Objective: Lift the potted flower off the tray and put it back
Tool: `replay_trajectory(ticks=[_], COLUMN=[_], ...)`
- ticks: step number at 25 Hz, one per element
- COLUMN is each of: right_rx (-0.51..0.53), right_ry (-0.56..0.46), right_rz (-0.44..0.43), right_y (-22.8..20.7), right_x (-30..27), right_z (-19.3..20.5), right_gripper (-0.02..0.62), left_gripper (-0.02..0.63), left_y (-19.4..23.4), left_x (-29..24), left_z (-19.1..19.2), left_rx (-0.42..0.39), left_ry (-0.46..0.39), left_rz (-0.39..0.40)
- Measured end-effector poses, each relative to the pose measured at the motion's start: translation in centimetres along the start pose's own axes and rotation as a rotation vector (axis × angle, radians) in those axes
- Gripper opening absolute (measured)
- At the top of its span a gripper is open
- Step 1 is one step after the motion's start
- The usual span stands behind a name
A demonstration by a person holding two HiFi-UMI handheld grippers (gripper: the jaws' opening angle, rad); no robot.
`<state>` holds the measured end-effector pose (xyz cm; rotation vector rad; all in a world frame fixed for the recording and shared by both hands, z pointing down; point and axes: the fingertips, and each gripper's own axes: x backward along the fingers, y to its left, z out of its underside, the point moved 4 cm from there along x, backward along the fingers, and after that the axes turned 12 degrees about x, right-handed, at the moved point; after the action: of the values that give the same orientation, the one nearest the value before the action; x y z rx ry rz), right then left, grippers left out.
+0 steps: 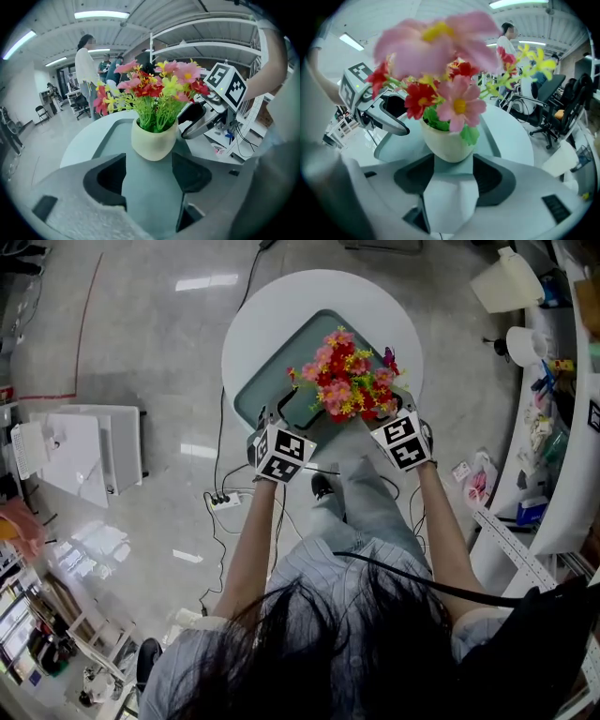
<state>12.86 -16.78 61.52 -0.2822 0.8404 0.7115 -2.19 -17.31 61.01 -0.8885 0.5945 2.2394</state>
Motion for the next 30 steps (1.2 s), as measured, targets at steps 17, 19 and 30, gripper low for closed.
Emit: replay_trajectory(ticks=[17,19,30], right_rx=[-0.094,-0.115,-0.059], right_ry=[-0.226,-0.270,-0.386], right_rz=[0.123,0.119,0.100], right_y=[4.9,6.0,14.2], right_x=[10.3,11.3,15.7], right_z=[-3.4,-4.3,-6.2], right_gripper=[0.124,0.115,0.094], left_gripper=[0.290,0.288,0.235], left_y=[-4.9,-5.3,-10.2], left_x=[12.1,13.9,20.7], left_z=[-0.2,-0.7,1.1], left_rx=[0.133,0.150,0.109], left_ry=[-0.212,-0.260,-0.370], left_rz=[0.002,-0.004,-0.011])
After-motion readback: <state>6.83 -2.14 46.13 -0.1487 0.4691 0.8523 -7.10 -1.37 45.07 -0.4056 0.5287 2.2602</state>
